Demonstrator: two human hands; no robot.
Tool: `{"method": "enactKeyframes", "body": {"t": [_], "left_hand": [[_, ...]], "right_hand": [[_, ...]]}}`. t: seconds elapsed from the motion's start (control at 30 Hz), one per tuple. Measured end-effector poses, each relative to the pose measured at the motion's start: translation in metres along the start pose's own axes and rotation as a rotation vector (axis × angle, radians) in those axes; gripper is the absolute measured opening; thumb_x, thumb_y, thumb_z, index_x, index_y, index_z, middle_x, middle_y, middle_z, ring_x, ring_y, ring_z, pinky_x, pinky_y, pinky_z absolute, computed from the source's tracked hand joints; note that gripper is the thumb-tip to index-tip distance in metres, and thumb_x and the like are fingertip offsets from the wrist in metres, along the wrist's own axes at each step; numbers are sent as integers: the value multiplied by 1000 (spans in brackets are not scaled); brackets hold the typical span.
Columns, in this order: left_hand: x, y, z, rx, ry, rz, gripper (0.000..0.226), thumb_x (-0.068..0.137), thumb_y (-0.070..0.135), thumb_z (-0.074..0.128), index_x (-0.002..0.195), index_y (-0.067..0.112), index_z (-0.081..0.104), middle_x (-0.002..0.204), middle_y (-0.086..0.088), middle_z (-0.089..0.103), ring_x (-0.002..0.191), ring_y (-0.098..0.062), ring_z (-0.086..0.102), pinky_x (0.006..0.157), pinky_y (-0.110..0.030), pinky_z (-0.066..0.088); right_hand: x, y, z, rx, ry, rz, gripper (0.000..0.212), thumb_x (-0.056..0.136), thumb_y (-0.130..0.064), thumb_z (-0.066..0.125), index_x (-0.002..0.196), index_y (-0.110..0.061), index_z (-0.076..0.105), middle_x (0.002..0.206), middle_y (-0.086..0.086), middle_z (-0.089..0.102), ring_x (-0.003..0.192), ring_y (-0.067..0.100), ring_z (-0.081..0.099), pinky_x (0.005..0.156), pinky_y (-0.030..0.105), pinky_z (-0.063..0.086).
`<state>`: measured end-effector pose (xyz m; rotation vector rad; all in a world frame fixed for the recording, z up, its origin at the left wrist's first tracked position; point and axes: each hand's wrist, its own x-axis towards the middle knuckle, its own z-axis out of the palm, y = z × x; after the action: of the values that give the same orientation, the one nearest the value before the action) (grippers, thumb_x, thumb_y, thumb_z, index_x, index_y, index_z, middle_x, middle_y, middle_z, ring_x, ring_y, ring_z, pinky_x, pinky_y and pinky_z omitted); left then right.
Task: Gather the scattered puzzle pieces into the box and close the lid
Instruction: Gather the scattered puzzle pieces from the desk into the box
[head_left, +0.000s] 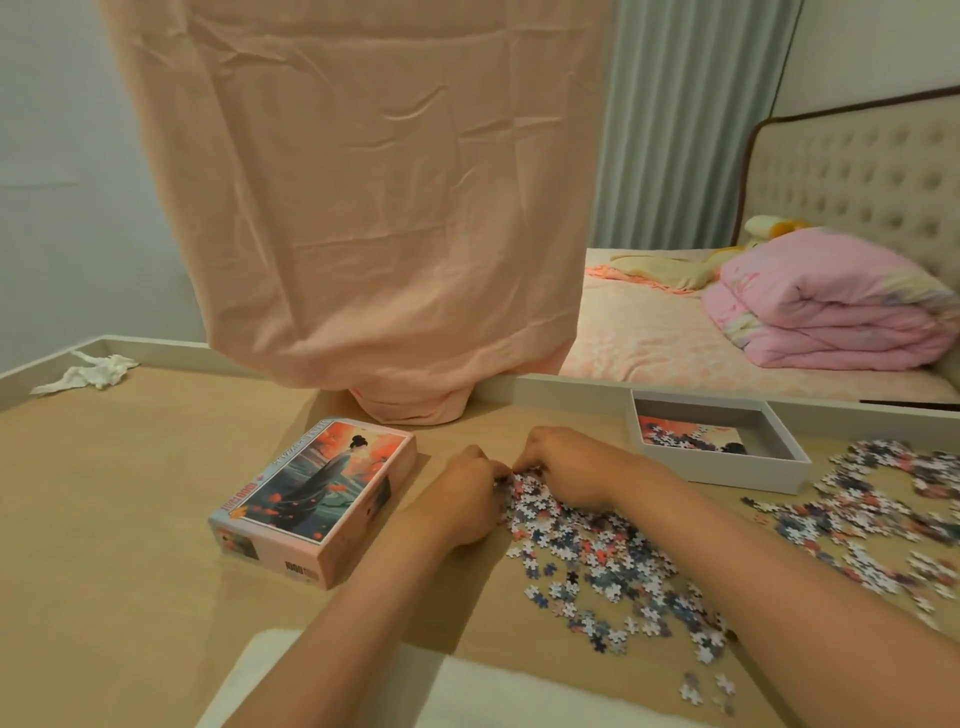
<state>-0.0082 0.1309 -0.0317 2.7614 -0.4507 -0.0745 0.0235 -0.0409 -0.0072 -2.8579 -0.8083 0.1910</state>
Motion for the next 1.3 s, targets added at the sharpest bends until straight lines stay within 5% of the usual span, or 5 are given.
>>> {"method": "enactKeyframes", "body": {"t": [0.3,0.47,0.6,0.97,1.3], "left_hand": [[-3,50,4,-109,10,152,42,93,17,52,134,24,58,122,-2,58,113,-19,55,94,-26,42],[-2,51,0,49,-182,30,76,81,59,60,148,33,36,139,2,35,134,-20,28,110,-43,34],[2,61,10,84,-186,103,64,86,52,61,144,31,44,130,0,38,127,-21,33,108,-39,34],[26,74,18,-119,10,162,22,81,25,76,99,30,66,100,5,51,86,-12,55,74,-21,39],[33,83,23,-321,8,160,19,76,17,80,85,26,66,85,11,67,71,-4,61,62,-18,44]], "right_hand": [[-82,26,-11,72,17,183,47,97,-2,43,131,-26,64,135,-2,60,121,19,55,102,30,43],[-99,37,-11,72,-15,236,50,99,-34,55,146,-20,49,145,3,48,131,23,47,110,35,38],[-97,36,-5,25,-117,276,70,90,-54,62,149,-22,41,140,6,38,133,26,36,110,46,37],[-95,50,-5,279,53,265,57,77,-37,83,129,-26,63,111,-5,59,101,14,57,87,27,47],[-97,64,-8,463,149,278,28,70,-24,90,94,-25,77,89,-6,69,85,15,66,77,30,54]]}}
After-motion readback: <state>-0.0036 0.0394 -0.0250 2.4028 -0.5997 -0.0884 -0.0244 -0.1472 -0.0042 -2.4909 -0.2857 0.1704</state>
